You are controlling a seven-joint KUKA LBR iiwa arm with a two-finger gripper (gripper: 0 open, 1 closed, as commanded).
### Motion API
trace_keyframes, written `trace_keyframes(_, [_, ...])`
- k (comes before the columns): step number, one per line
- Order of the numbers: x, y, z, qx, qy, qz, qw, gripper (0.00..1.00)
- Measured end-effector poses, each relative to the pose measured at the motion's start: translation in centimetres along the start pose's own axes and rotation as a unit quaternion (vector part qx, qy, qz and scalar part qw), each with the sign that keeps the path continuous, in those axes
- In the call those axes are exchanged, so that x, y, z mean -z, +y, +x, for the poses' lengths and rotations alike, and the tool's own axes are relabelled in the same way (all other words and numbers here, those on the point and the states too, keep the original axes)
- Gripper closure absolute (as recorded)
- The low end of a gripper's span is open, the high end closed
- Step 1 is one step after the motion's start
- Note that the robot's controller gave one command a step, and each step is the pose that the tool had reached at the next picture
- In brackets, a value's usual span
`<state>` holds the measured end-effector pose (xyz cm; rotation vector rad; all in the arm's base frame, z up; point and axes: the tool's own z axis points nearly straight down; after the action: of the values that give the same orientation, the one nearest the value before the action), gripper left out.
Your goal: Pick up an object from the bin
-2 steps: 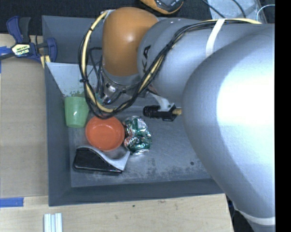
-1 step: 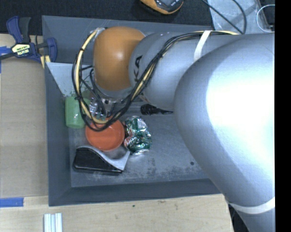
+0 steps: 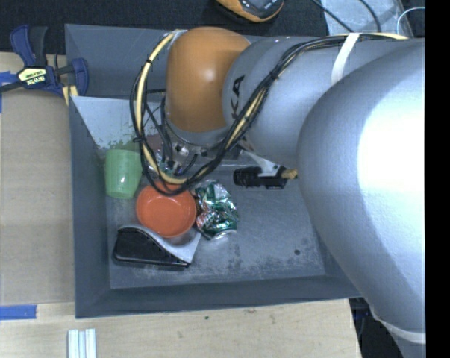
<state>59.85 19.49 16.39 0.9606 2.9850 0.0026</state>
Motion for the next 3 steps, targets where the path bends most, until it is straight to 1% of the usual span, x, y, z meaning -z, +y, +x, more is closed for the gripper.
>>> trace_keyframes(1, [-2.5,1.1,-0.1,0.044,-0.0004,0.000,0.9990,1.00])
trace_keyframes(2, [6.9,1.6,1.9,0.117,-0.0002,0.000,0.9931,1.00])
trace_keyframes(3, [-0.4,4.2,0.2,0.207,-0.0032,-0.002,0.9784,1.00])
